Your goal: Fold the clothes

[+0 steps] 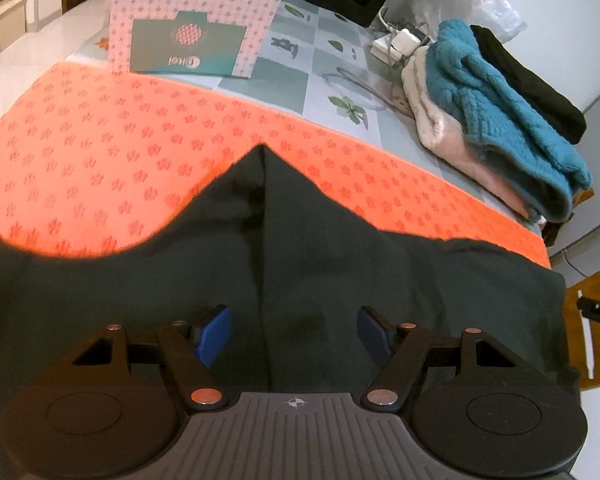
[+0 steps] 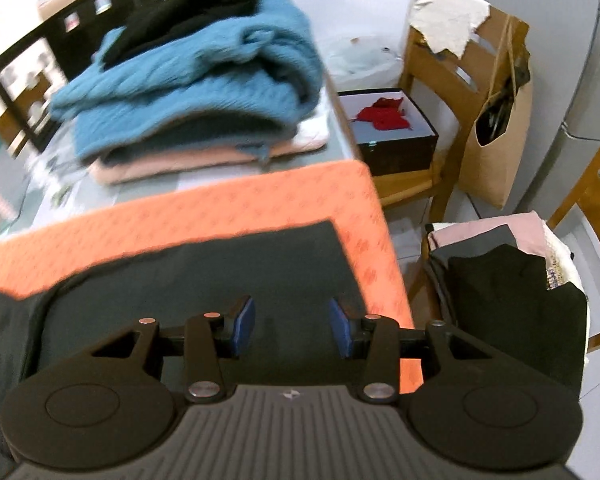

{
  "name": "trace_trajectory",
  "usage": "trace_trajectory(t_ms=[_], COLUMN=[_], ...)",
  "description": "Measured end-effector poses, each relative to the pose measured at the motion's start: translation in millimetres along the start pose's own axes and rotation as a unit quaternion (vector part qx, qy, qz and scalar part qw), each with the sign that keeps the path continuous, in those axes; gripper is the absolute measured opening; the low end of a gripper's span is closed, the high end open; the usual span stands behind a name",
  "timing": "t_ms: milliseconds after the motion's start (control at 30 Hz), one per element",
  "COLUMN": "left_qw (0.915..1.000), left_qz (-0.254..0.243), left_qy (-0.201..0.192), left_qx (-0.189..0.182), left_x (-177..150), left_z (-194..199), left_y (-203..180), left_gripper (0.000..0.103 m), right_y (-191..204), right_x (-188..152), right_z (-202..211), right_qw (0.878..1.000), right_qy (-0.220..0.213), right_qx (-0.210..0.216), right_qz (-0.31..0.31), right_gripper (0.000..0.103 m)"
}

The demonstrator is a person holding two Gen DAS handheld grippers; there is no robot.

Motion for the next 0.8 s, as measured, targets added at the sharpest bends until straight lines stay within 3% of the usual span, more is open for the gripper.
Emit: trace_trajectory(t_ms=[267,533,567,600,633,700,733,800], left_qw=[0.9999,0.9989,0.9987,0.9985,0.9983,0.9983,0.9983,0.9977], left_qz=[-0.008,-0.029,-0.028,-0.03,-0.032,-0.04,-0.044,-0.051], left_qy=[-0.013,-0.034,-0.039,-0.043,-0.045,-0.041,-0.038,-0.043], left_qx=[0.001,0.013,0.016,0.017,0.017,0.006,0.0,-0.01], left_x=[17.0,19.4,20.3,20.6,20.7,19.5,18.8,16.6], left_z=[-18.8,-25.7,-26.0,-26.6,-27.4,-29.5,-30.6,-24.6], left_y=[-8.4,-17.2,-17.3,-17.7,-18.2,-19.9,-20.8,-24.3], left_gripper=[0.064,0.063,0.063,0.063,0.063,0.034,0.007,0.006], right_y=[-22.9,-39.7,-39.1,-38.5,-37.9,-36.7,-36.1,-32.8], right_x=[39.4,44.6,44.1,43.5,42.9,41.8,41.2,41.3], right_z=[-46.7,-78.9,-79.4,-79.9,-80.3,-81.3,-81.7,-74.6], right_qw=[0.998,0.994,0.994,0.994,0.994,0.994,0.993,0.994], right_qy=[-0.004,0.018,0.019,0.02,0.02,0.022,0.022,0.015], right_qx=[-0.01,0.01,0.015,0.021,0.026,0.038,0.043,0.046], right_qz=[-0.057,-0.105,-0.104,-0.104,-0.104,-0.103,-0.103,-0.096], right_gripper=[0.047,0.045,0.035,0.017,0.009,0.003,0.003,0.003])
Point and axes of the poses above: each gripper's, at about its wrist camera, not at the fingertips, and z roughly against the way its jaws point, y to its left, x to its top, the point moved 1 cm from there along -z, roughly the way its jaws point, and after that the axes turned 8 degrees about z, right-handed, at the moved point
